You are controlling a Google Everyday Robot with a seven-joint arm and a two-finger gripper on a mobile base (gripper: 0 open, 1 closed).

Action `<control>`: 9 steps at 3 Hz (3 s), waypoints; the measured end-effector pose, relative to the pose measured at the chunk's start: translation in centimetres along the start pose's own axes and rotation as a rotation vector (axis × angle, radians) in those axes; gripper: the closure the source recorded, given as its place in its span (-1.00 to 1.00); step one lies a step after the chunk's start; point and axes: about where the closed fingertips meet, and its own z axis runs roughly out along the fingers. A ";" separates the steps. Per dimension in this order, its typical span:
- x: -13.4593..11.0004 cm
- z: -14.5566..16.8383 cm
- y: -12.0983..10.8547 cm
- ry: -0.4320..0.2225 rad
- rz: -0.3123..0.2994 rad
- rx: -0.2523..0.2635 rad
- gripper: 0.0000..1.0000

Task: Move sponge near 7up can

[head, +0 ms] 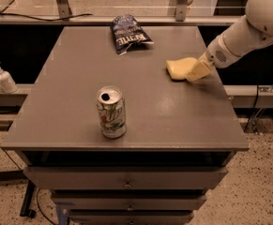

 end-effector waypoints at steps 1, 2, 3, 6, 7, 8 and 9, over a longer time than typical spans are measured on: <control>0.7 -0.6 1.5 0.004 0.007 -0.017 0.74; -0.8 -3.6 3.5 -0.004 -0.015 -0.045 1.00; -1.9 -6.3 7.1 -0.003 -0.070 -0.104 1.00; -1.1 -6.9 20.3 0.048 -0.430 -0.197 1.00; -1.8 -5.2 22.6 0.044 -0.525 -0.213 1.00; -1.6 -3.7 23.5 0.055 -0.587 -0.220 1.00; -1.3 -2.8 23.0 0.063 -0.611 -0.202 0.63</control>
Offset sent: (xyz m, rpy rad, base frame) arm -0.0643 0.0215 0.0743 0.0293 0.0327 0.0772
